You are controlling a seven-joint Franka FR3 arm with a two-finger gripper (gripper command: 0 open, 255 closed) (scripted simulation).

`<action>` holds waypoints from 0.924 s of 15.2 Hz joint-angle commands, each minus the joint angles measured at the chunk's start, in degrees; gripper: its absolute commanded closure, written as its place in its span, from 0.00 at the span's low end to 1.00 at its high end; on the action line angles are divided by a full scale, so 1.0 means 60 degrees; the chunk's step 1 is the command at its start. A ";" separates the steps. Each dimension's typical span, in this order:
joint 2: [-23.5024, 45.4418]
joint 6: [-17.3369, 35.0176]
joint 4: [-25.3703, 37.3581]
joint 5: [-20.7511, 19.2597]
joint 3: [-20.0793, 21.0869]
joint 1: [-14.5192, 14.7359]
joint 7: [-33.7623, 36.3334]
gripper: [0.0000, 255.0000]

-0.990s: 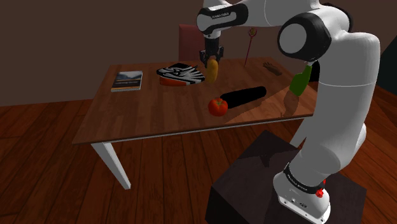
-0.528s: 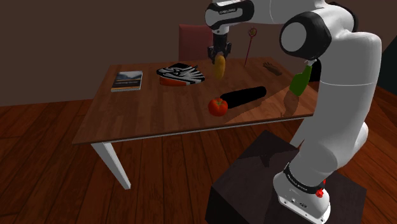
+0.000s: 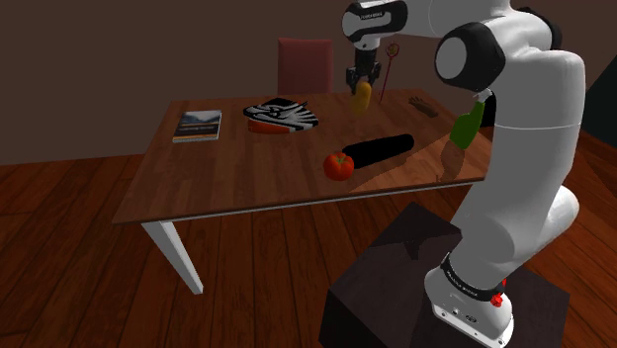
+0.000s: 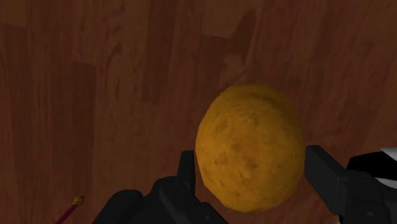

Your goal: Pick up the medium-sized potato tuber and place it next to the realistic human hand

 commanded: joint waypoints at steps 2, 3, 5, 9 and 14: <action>0.0243 -0.0072 0.0359 0.0126 -0.0146 -0.0475 -0.0629 1.00; 0.0364 -0.0118 0.0538 0.0173 -0.0188 -0.0634 -0.0828 1.00; 0.0639 -0.0232 0.0951 0.0272 -0.0267 -0.0961 -0.1220 1.00; 0.1346 -0.0575 0.2044 0.0494 -0.0394 -0.1651 -0.1981 1.00; 0.2643 -0.1340 0.4160 0.0801 -0.0466 -0.2617 -0.2839 1.00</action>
